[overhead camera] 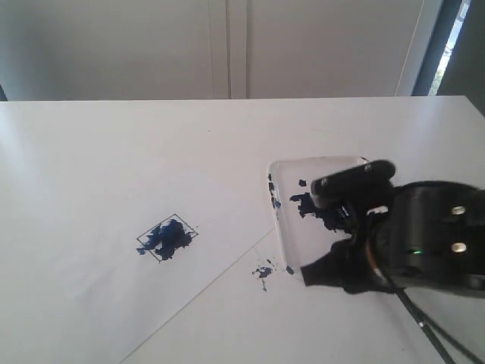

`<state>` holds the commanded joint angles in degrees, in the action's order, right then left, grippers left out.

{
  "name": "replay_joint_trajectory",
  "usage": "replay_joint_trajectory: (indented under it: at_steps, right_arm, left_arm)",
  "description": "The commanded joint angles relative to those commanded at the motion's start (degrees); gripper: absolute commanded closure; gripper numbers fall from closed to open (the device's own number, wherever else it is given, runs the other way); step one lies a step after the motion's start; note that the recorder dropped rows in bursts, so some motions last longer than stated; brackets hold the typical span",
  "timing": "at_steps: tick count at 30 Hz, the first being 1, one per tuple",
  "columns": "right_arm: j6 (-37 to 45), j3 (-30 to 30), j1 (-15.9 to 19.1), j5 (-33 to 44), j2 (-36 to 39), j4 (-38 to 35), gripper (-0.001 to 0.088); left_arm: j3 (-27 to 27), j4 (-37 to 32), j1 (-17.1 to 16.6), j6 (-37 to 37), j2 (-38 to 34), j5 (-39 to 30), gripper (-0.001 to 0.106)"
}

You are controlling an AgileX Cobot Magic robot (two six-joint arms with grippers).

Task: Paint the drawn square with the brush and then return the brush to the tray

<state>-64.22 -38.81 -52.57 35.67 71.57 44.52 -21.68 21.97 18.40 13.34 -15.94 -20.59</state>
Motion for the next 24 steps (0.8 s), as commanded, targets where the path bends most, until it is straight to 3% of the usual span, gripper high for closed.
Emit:
replay_joint_trajectory:
  at_steps: [6,12,17,24]
  right_arm:
    - [0.00,0.00,0.00,-2.72,-15.94,0.43,0.0629]
    - [5.18,0.32,0.00,-6.05,-27.54,-1.41,0.0862]
    - [7.95,3.65,0.00,-11.31,-34.03,-2.97,0.0868]
    - [7.95,12.12,0.00,-17.56,-41.03,-5.15,0.0868]
  left_arm:
    - [0.00,-0.74,0.00,0.00,3.87,-0.22,0.057]
    - [0.00,-1.48,0.00,0.00,7.94,-1.58,0.057]
    - [0.58,-1.90,0.00,0.00,9.64,-2.80,0.057]
    - [6.77,-1.23,0.00,1.95,11.96,-2.53,0.057]
